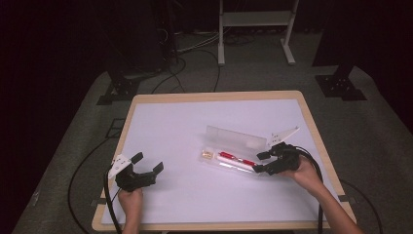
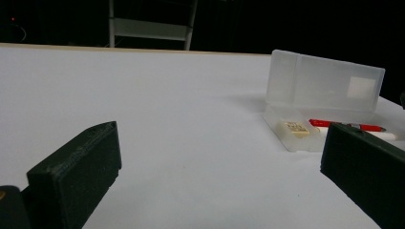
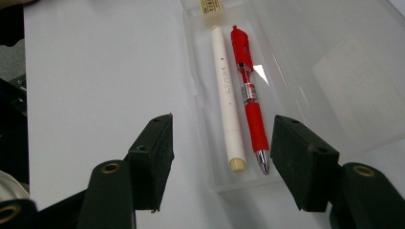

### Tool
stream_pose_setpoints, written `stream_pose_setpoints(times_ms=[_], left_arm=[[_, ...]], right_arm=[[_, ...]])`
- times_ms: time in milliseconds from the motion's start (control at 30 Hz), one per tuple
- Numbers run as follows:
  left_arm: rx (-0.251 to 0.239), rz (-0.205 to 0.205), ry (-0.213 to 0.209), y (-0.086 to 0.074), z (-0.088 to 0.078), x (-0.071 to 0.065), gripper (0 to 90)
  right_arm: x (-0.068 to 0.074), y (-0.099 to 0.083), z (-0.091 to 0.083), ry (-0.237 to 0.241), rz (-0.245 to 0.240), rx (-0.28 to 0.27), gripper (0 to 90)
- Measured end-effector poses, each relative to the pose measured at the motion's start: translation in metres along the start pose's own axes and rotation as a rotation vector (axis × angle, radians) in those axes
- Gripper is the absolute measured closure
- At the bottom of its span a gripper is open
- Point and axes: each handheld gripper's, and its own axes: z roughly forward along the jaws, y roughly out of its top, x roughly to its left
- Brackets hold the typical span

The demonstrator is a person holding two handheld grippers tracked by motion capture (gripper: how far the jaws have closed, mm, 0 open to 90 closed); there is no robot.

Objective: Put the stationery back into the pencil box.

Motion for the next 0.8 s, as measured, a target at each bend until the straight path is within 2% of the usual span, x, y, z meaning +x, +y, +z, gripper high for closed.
stream_pose_setpoints(times_ms=[800], left_arm=[[0.002,0.003,0.002,0.0,0.0,0.0,0.0]], right_arm=[[0.001,-0.015,-0.008,-0.002,0.026,-0.008,39.5]])
